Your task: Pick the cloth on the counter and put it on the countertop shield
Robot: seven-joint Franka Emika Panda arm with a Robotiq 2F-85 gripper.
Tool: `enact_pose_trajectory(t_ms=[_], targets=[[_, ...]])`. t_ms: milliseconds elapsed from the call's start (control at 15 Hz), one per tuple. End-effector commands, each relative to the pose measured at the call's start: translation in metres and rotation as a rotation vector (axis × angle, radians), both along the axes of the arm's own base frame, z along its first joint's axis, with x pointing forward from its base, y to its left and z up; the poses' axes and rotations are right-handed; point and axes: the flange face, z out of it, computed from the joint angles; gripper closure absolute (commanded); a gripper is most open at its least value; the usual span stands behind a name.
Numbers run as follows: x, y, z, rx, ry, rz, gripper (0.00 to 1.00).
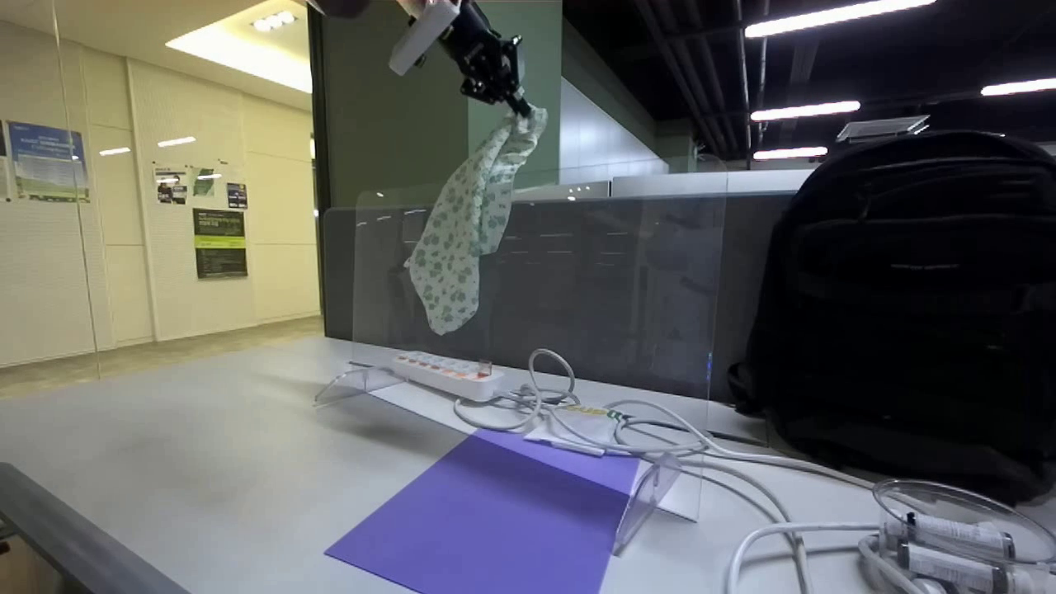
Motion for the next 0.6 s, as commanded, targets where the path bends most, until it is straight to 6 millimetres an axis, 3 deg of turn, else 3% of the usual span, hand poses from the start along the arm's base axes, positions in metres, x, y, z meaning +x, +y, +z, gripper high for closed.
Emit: enact_pose_trajectory(t_ms=[0,333,533], targets=[[0.029,-0.016,-0.017,0.003,-0.065,-0.085,1.00],[0.055,-0.042,-0.040,-0.015,-0.187,-0.223,1.00],[0.062,-0.043,-0.059,-0.013,-0.193,-0.253,1.00]])
